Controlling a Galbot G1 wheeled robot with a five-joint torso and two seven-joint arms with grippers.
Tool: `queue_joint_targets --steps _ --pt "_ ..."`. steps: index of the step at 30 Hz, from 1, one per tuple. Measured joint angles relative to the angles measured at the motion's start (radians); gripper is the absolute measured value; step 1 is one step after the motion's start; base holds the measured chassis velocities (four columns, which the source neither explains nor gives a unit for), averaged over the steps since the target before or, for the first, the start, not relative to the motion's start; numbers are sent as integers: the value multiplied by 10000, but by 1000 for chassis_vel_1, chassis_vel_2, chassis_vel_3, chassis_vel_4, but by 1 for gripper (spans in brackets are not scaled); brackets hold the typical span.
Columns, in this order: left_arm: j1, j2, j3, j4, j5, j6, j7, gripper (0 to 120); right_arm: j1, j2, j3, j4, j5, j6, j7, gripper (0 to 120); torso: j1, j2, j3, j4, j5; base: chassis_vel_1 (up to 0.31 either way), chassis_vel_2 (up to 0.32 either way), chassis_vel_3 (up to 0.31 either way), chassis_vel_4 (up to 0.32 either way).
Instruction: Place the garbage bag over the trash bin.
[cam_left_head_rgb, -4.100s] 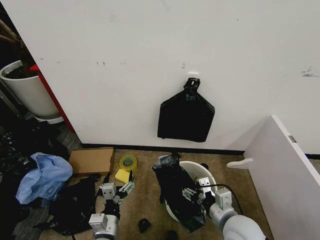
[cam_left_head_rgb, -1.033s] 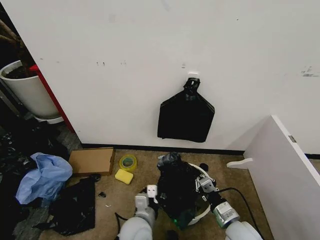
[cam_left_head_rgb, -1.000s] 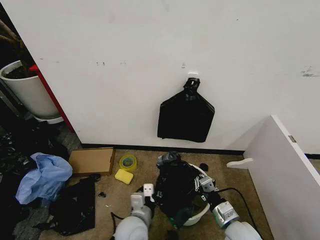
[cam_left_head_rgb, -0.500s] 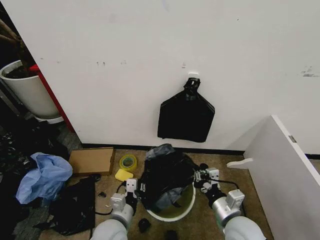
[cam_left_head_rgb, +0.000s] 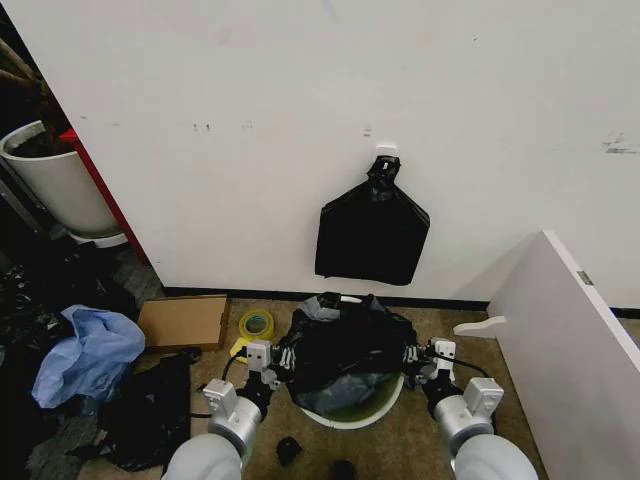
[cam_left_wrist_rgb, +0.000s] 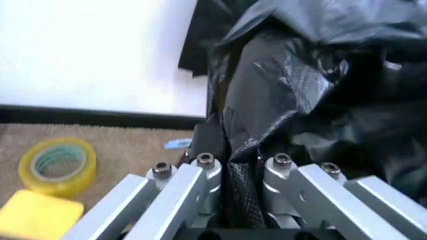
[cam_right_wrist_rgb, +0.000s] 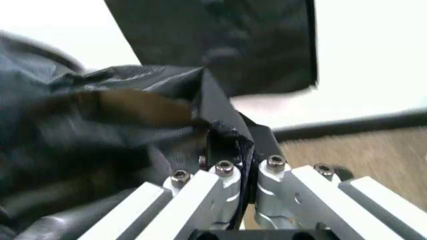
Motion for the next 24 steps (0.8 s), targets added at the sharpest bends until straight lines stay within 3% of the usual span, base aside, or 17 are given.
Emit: queue_joint_targets --steps 7,12,20,24 --pt "35 -36 233 549 702 -372 633 5 416 -25 114 -497 -1339 934 -1258 0 0 0 0 2 2 0 0 0 0" --pt "-140 -92 113 880 1168 -892 1495 5 667 -93 208 -977 -1931 183 -866 0 0 0 0 2 2 0 0 0 0" --pt "-262 -44 -717 1326 1175 -1679 2614 5 662 -182 994 -1396 -1211 -862 276 0 0 0 0 2 3 0 0 0 0" --pt "-407 -193 -1069 1451 769 -1943 2419 5 296 -262 1098 -1366 -749 -357 -154 0 0 0 0 1 2 0 0 0 0"
